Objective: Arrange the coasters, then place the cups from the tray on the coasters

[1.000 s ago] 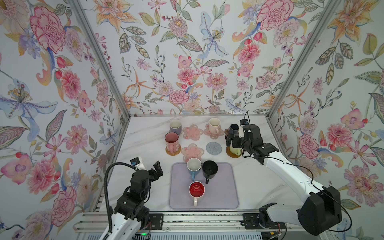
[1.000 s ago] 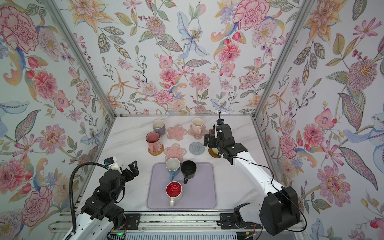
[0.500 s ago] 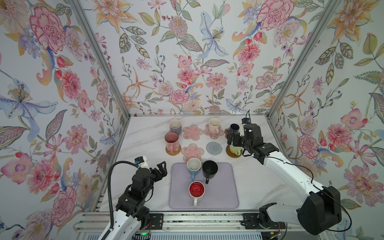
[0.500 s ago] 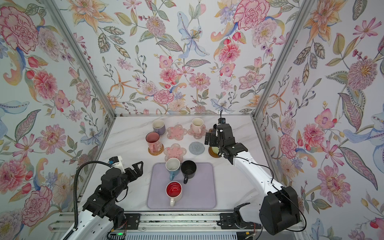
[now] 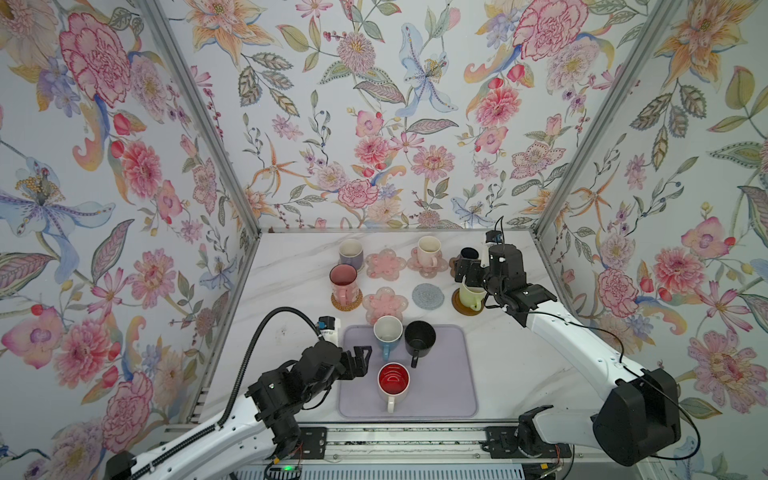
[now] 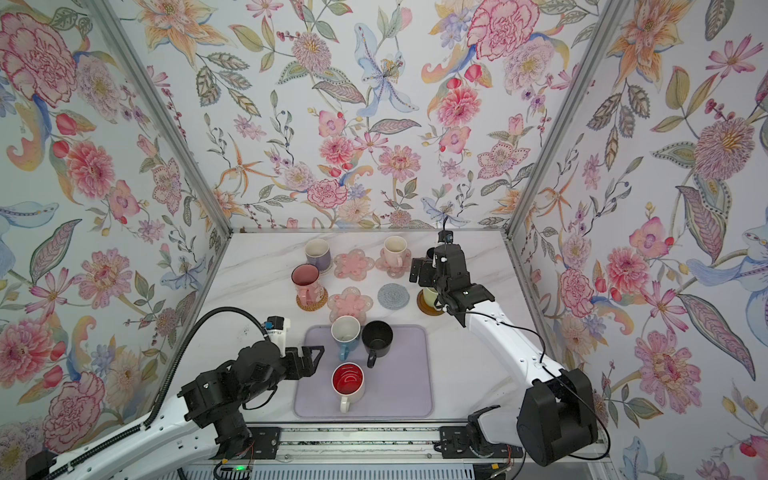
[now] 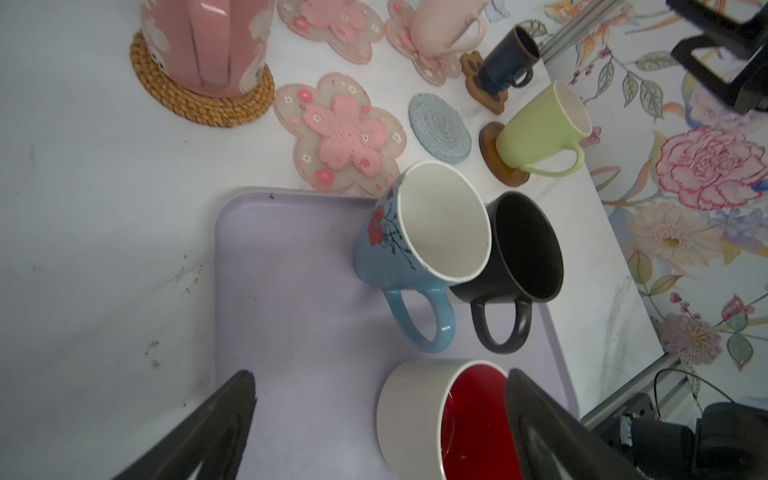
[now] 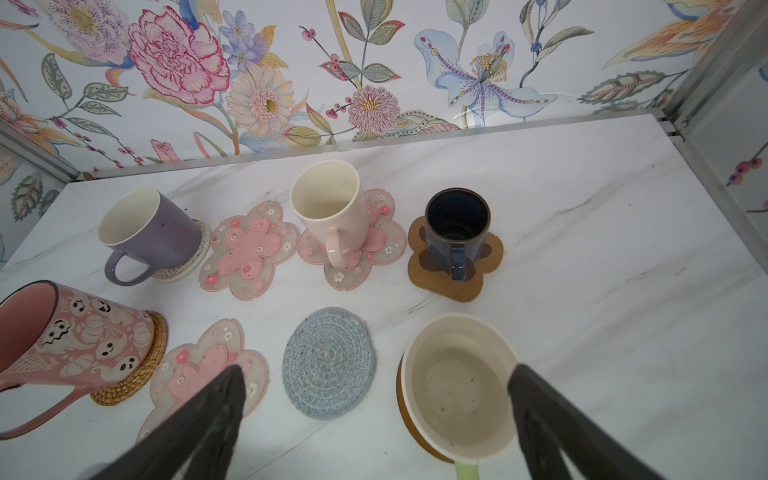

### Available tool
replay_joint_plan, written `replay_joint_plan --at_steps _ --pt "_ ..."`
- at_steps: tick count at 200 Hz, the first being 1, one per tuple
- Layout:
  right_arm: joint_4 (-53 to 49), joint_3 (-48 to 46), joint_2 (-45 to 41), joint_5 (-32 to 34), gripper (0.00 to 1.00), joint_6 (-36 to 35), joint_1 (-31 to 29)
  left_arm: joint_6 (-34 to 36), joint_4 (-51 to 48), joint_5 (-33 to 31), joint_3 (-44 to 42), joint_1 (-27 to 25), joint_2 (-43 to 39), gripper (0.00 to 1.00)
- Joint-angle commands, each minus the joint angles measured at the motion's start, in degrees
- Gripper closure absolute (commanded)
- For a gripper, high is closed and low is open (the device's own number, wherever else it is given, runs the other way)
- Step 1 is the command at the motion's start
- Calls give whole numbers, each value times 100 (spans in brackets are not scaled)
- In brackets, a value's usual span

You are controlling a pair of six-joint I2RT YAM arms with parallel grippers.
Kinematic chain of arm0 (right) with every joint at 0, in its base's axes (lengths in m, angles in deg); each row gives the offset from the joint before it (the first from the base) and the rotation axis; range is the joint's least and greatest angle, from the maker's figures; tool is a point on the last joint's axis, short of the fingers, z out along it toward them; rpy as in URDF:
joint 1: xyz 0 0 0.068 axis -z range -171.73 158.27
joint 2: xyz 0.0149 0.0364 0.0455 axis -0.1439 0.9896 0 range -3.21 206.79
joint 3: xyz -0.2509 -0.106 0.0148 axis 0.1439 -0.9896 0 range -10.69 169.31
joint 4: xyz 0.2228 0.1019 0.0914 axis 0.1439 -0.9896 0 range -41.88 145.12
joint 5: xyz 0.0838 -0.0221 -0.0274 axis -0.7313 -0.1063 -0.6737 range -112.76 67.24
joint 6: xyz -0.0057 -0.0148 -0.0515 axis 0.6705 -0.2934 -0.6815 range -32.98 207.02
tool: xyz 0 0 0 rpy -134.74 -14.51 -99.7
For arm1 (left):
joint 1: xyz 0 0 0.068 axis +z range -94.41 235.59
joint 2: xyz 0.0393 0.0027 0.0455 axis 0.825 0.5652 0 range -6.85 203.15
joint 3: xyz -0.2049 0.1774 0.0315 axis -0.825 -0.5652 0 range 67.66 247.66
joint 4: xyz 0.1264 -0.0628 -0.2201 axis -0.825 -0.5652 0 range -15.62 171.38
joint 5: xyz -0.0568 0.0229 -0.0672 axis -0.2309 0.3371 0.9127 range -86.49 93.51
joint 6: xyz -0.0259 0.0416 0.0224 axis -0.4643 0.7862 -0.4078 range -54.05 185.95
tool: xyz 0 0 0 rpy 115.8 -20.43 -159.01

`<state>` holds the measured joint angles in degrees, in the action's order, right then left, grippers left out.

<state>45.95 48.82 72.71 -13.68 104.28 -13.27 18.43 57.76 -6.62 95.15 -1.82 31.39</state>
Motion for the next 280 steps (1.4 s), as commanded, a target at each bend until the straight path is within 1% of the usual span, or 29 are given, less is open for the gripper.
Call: replay_joint_plan --at_steps 1,46,63,82,98,132,156,175,196,225,246,280 --pt "146 -91 -90 111 1 106 46 -365 -273 -676 285 -746 224 5" --pt "156 -192 -142 92 1 163 53 -1061 -466 -1167 433 -2152 623 4" --pt "157 -193 -157 24 1 164 51 -1383 -562 -1167 433 -2497 794 4" --pt "178 -282 -198 94 1 180 51 -1610 -539 -1176 460 -2890 1054 4" --pt "231 -333 -193 -6 1 240 53 -1742 -543 -1151 518 -3064 1318 4" --pt "222 -371 -162 -25 1 258 53 -1751 -258 -1003 555 -3145 1854 4" --pt "207 -364 -183 -142 1 255 48 -1784 -283 -983 700 -3145 2279 8" --pt "134 -359 -243 -15 1 153 62 -1751 -297 -927 860 -3137 2604 11" --pt "178 -401 -291 -84 1 160 78 -1678 -245 -861 980 -3130 2893 14" --pt "185 -445 -295 -70 1 124 89 -1575 -287 -664 1149 -3074 3263 18" --pt "214 -470 -266 -157 1 137 97 -1695 -361 -509 1132 -3020 3493 19" --pt "249 -493 -244 -195 1 137 107 -1699 -365 -443 1136 -2920 3663 24"
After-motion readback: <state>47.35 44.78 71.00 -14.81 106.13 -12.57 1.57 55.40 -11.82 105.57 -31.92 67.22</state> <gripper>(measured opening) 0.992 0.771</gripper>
